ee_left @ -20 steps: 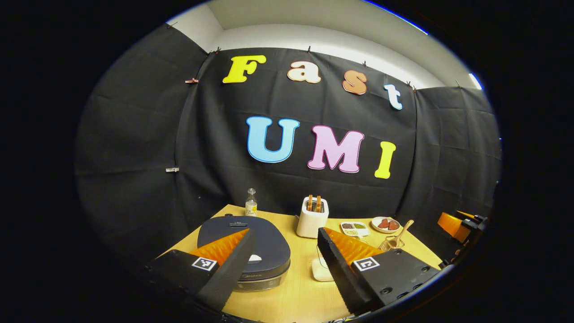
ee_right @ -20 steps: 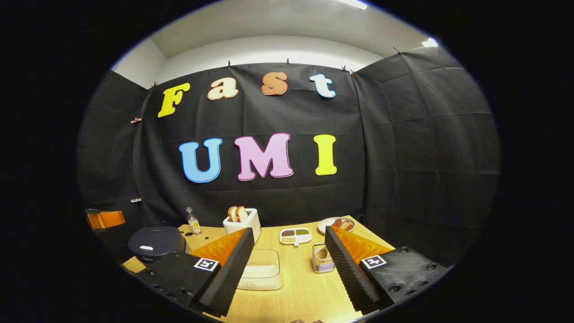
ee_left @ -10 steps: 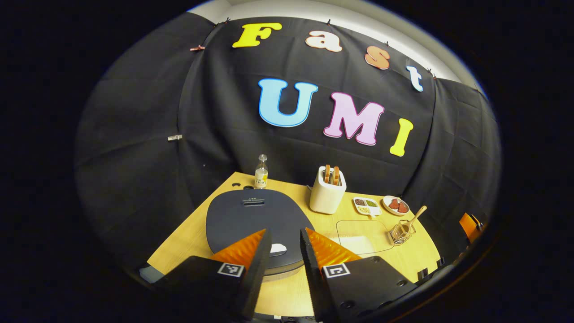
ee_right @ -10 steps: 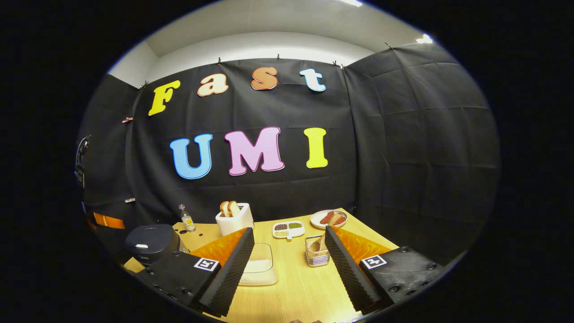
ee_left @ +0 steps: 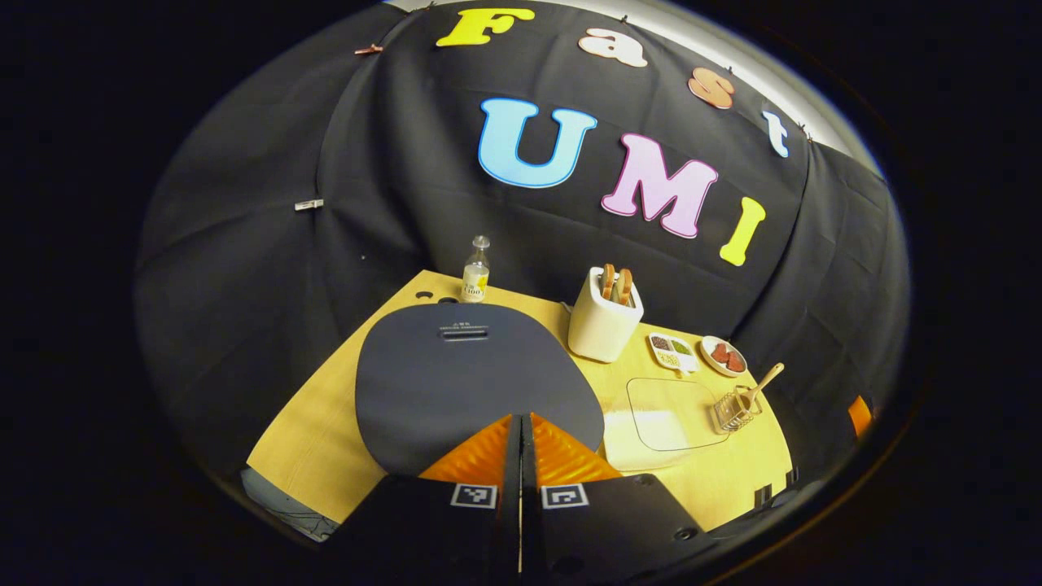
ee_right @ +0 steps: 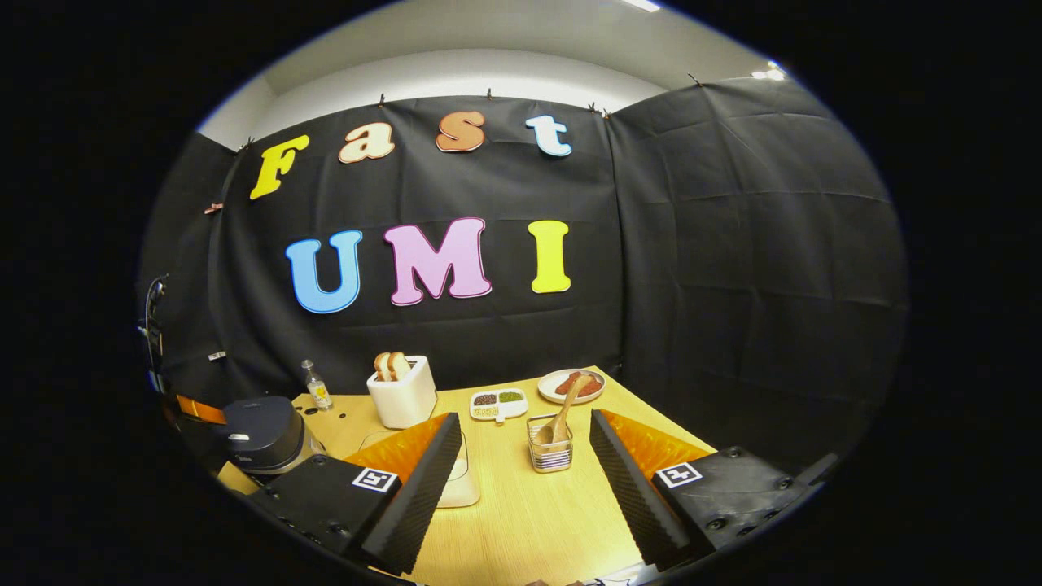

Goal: Close the left gripper, press the button to open the rice cooker; take a wooden spoon from the chopstick holder with the right hand, scoop a spoonful of rice and pour it into the rice cooker, then put the wooden spoon back into the chopstick holder.

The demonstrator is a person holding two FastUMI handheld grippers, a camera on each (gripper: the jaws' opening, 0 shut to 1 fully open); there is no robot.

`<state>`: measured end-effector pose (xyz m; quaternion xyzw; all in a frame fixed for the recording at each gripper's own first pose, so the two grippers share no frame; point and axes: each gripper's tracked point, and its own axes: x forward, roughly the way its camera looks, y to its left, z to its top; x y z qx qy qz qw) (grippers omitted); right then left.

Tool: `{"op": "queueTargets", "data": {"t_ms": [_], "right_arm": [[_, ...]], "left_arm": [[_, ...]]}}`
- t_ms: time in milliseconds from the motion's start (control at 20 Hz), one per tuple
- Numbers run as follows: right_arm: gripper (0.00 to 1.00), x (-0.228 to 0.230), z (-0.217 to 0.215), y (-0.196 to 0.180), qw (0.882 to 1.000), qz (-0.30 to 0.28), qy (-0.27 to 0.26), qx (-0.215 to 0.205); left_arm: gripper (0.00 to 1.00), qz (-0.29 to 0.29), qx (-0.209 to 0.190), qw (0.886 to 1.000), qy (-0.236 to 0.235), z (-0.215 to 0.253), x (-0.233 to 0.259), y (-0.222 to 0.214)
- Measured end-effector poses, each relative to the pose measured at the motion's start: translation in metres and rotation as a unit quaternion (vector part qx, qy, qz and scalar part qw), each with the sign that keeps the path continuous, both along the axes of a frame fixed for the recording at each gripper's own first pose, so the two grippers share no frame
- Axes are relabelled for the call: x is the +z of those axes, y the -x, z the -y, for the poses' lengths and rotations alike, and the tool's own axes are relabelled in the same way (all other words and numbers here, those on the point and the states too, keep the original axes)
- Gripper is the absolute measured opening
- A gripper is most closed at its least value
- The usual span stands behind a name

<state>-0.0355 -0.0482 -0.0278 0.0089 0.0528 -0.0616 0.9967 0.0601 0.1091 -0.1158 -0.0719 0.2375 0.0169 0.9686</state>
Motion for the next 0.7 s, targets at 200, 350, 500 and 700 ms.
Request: {"op": "queueTargets", "data": {"t_ms": [200,350,500,700], "right_arm": [[0.99,-0.003,0.004,-0.001,1.000,-0.016,0.005,-0.006],[0.99,-0.009,0.005,-0.005,1.000,-0.027,0.012,-0.005],[0.99,-0.013,0.004,-0.013,0.999,-0.035,0.013,-0.001],[0.99,-0.019,0.002,-0.028,0.999,-0.046,0.008,0.009]], "left_arm": [[0.05,-0.012,-0.008,1.000,0.007,0.004,-0.014,-0.007],[0.05,-0.027,0.010,1.000,0.000,-0.001,-0.031,-0.009],[0.06,-0.023,0.019,1.000,-0.004,0.000,-0.031,-0.009],[0.06,-0.029,0.004,0.998,-0.053,0.003,-0.037,-0.008]]}}
